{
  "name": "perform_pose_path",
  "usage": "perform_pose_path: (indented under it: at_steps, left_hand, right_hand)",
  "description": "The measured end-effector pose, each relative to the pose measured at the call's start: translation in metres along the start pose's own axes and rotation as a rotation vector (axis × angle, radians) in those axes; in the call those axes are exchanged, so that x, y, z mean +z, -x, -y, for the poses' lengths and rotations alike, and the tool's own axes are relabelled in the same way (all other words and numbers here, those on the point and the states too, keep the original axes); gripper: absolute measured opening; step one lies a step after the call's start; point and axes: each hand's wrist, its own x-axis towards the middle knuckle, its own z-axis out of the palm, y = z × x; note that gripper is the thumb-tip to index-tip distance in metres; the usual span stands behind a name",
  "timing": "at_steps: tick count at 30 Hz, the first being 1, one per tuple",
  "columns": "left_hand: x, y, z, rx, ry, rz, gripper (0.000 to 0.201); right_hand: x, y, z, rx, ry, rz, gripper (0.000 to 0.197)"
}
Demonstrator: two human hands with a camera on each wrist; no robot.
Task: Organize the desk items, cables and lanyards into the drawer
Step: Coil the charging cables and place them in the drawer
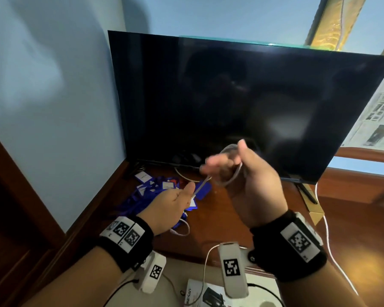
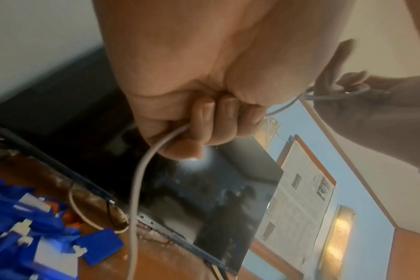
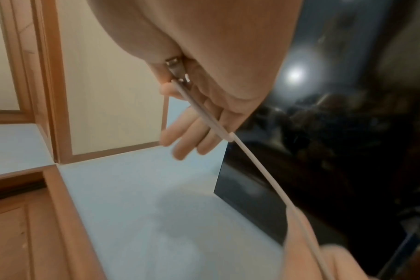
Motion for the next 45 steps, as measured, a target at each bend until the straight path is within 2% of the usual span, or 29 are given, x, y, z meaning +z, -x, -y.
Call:
perform_pose_path:
  at_steps: [4,6,8,11,14,18,22,26,30,36,39,42,45]
  left_hand:
    - [0.006,0.016,-0.002,0.000,-0.066,0.102,0.061]
    - [0.002,0.025,-0.015,0.047,-0.099,0.118,0.057]
    - [-0.004,0.032,-0.031,0.131,-0.152,0.094,0.054]
    - [-0.018,0.034,-0.056,0.278,-0.234,0.031,0.054]
    - [-0.032,0.027,-0.076,0.429,-0.323,-0.076,0.049]
    - [-0.046,0.008,-0.087,0.458,-0.353,-0.238,0.053]
    - [-0.052,-0.011,-0.075,0.309,-0.335,-0.284,0.059]
    - [-0.038,-0.020,-0.048,0.112,-0.168,-0.174,0.057]
    - [-0.014,-0.016,-0.023,-0.026,0.058,-0.061,0.058]
    - [0.015,0.008,-0.005,-0.074,0.061,0.115,0.060]
    - [0.018,0.021,-0.013,-0.047,0.022,0.156,0.062]
    - [0.011,0.034,-0.034,0.035,-0.062,0.160,0.057]
    - [0.000,0.045,-0.065,0.146,-0.244,0.184,0.047]
  right_hand:
    - [-0.015,-0.012,0.004,-0.117,0.075,-0.091,0.035]
    - [-0.024,-0.013,-0.002,-0.159,0.263,-0.140,0.033]
    - [-0.031,-0.014,-0.010,-0.174,0.551,-0.187,0.030]
    - [-0.033,-0.013,-0.023,-0.147,0.877,-0.130,0.029]
    - [-0.031,-0.009,-0.040,-0.072,1.002,-0.017,0.033]
    - [-0.023,0.002,-0.053,0.065,0.778,0.047,0.040]
    - [-0.016,0.007,-0.052,0.085,0.643,0.074,0.054]
    - [-0.004,0.006,-0.042,0.033,0.468,0.092,0.045]
    - [0.008,0.007,-0.021,-0.035,0.259,0.059,0.041]
    - [0.005,-0.006,0.004,-0.173,-0.017,-0.037,0.037]
    - [-0.011,-0.012,0.001,-0.224,0.172,-0.106,0.034]
    - [-0.026,-0.014,-0.008,-0.274,0.630,-0.170,0.031]
    - [-0.038,-0.018,-0.023,-0.268,0.961,-0.101,0.026]
